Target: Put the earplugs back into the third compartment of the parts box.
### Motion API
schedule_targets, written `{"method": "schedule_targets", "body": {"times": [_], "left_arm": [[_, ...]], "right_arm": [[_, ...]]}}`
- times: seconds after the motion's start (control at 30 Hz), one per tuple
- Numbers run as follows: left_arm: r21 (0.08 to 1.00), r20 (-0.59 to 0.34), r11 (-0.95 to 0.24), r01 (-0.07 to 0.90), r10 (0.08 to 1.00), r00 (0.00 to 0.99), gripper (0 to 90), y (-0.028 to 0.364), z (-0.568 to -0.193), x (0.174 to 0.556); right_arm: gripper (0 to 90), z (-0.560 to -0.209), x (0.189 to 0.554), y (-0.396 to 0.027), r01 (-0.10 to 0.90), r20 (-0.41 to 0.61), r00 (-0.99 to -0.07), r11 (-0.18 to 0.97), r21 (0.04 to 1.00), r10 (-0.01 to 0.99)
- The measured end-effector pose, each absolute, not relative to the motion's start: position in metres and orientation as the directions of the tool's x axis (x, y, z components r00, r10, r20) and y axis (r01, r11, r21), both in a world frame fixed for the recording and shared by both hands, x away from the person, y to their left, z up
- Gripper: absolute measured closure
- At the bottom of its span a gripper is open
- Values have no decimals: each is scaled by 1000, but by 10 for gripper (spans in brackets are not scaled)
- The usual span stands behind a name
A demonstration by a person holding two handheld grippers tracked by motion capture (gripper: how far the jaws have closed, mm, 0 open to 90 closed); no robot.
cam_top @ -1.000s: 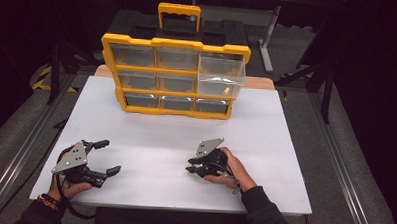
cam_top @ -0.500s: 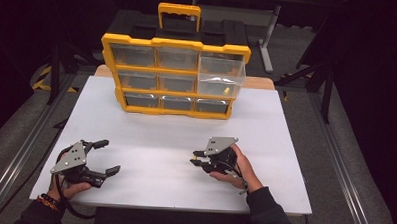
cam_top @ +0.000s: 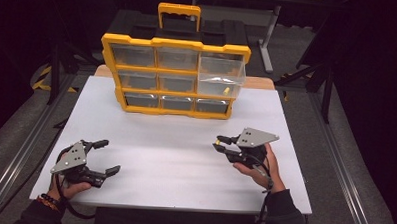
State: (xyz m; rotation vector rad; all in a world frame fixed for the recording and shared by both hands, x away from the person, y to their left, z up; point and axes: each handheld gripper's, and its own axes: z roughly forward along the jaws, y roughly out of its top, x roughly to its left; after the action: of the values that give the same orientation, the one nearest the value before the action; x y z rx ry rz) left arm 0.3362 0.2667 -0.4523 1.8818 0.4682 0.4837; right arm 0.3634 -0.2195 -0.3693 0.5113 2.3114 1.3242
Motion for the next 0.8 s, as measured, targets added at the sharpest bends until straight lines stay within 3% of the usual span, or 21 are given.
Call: {"method": "schedule_targets", "body": {"times": [0.8], "left_arm": [[933, 100, -345, 103, 525, 845, 93, 263, -456, 338]], "right_arm": [[702, -327, 365, -256, 30, -211, -701, 324, 946, 681]]}}
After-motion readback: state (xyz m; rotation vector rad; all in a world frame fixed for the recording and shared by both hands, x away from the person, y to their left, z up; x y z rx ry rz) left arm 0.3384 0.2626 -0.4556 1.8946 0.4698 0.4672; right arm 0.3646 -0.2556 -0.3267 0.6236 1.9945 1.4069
